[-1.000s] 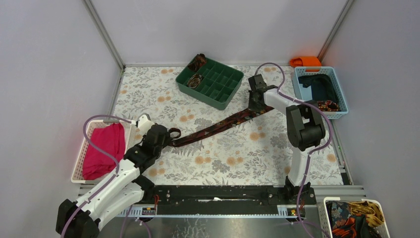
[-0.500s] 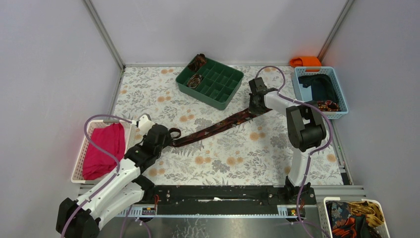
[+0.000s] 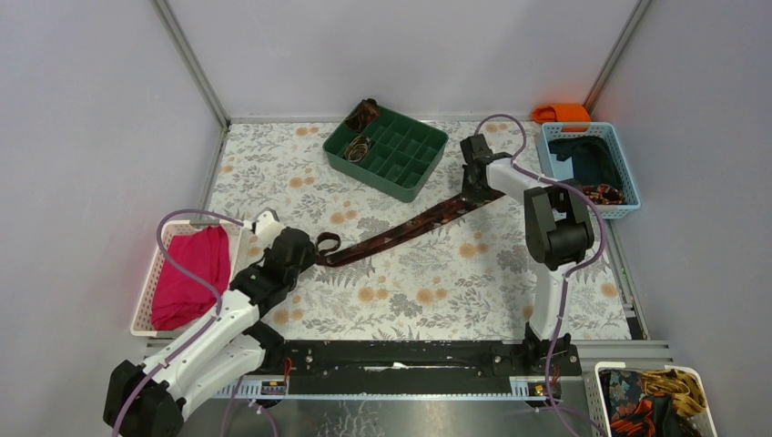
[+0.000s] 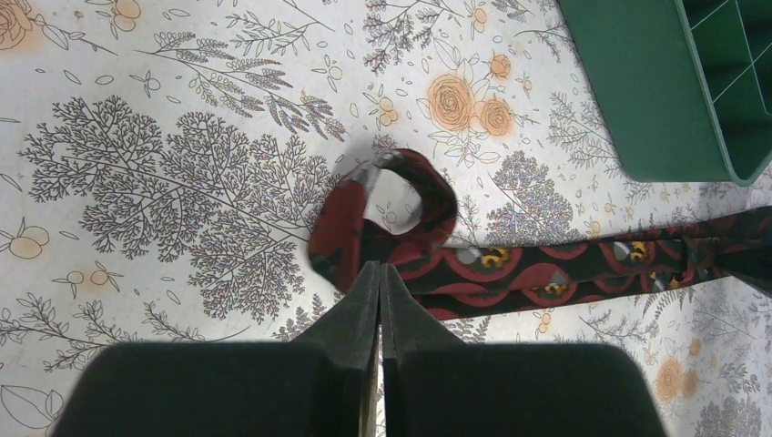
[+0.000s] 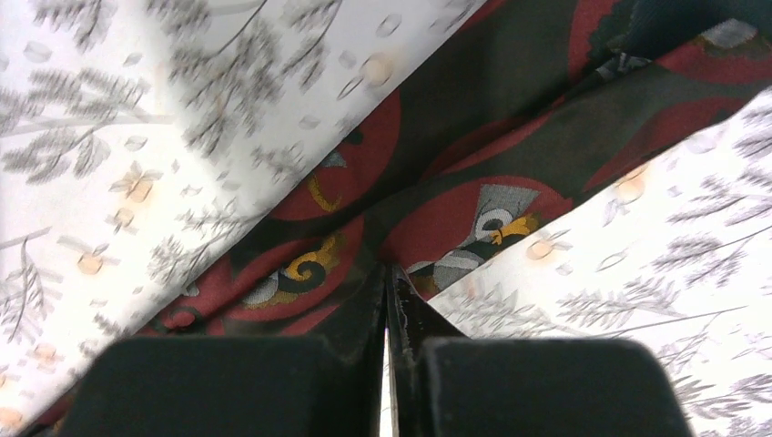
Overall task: Roll the ties
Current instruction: Flatten out the tie at the center of the board.
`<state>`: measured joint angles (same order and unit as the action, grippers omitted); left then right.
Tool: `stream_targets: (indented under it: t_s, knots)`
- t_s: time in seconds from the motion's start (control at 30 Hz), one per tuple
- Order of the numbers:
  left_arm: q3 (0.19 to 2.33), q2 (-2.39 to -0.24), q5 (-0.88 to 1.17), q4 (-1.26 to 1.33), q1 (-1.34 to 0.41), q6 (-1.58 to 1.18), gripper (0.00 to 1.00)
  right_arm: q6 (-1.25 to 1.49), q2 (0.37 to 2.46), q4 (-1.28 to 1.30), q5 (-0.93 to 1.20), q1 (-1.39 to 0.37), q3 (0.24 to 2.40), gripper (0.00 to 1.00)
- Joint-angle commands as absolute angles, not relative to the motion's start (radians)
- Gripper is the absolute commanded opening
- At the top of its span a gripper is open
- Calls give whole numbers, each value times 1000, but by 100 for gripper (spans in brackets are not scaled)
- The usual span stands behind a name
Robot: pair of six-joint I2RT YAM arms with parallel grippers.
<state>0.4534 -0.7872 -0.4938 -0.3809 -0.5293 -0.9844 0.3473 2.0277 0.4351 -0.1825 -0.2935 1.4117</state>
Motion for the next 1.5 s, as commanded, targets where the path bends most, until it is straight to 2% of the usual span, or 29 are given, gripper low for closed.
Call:
stream_targets:
  t_s: [0.0,0.3,0.43,0.47,0.53,0.63,0.8,1.03,1.17,1.2,1.3,1.47]
  knots:
    - [446,-800,-496,-350,-523,-980,5,306,2088,520,-269,-222,1481,6]
    - [445,-813,-483,-343,-524,-987,4,265,2171,582,-295,-166,1631,6]
    - [459,-791,-498,-368,-523,-986,4,265,2094,513,-254,-191,1599,9]
    - [469,-782,-507,-380,-523,-984,4,261,2055,492,-260,-210,1577,11]
    - [498,-760,-523,-412,-523,-974,4,253,1971,468,-293,-271,1541,25]
    - [550,-715,-550,-469,-523,-960,4,230,1871,448,-325,-404,1512,37]
    - [649,-622,-572,-568,-524,-933,5,222,1845,459,-314,-602,1572,42]
    - [734,-470,-551,-668,-524,-935,6,192,2062,521,-212,-771,1825,47]
    - [751,-426,-572,-703,-524,-927,8,210,2252,641,-187,-819,2044,55]
    - [755,-421,-580,-717,-523,-923,8,224,2281,654,-173,-823,2089,60]
    - [764,-410,-589,-741,-524,-918,9,257,2330,661,-98,-827,2130,67]
    - [747,-381,-597,-751,-525,-913,15,285,2388,692,-52,-839,2183,68]
